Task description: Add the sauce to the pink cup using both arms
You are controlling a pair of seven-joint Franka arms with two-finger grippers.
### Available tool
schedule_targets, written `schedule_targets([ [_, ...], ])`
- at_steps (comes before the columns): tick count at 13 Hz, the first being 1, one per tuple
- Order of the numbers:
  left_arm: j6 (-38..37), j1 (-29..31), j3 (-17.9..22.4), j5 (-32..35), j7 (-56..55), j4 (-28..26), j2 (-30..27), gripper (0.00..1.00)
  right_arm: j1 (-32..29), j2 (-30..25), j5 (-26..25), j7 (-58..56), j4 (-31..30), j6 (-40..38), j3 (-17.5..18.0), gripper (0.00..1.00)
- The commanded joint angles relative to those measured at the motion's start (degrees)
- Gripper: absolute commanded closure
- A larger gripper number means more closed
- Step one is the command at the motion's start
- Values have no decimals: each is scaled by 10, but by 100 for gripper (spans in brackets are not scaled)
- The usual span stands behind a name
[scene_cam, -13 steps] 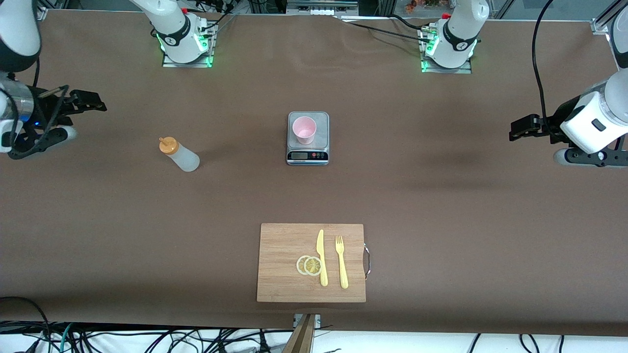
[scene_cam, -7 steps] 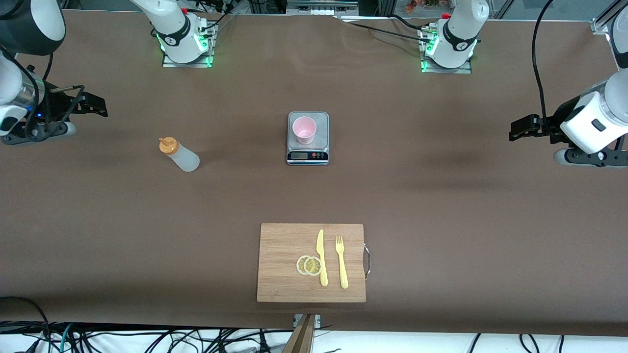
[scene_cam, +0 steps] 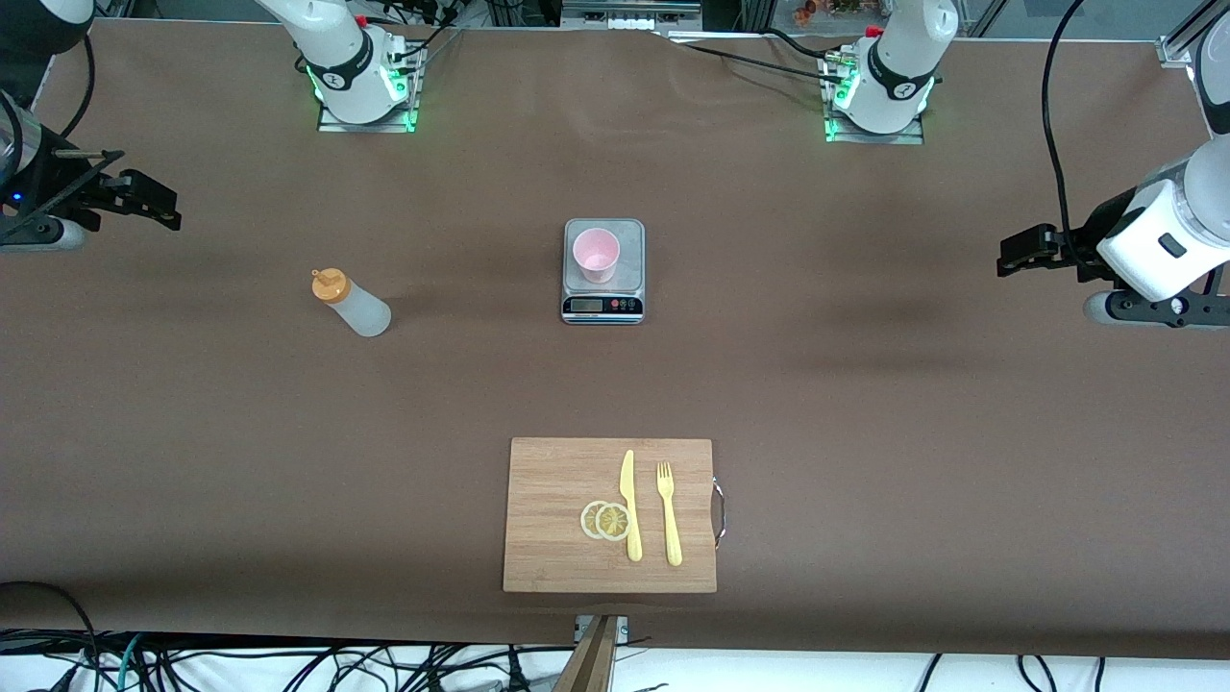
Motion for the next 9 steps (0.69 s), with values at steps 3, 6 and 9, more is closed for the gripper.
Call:
schedule_targets([
  [3,-9,-2,1,3,12,19,7,0,-10,52,32,37,88,-41,20,0],
  [6,-9,-2,1,3,12,19,7,0,-9,52,39,33,86,-37,9,0],
  [9,-9,-2,1,3,12,19,7,0,-8,50,40,33,83,-38,9,0],
])
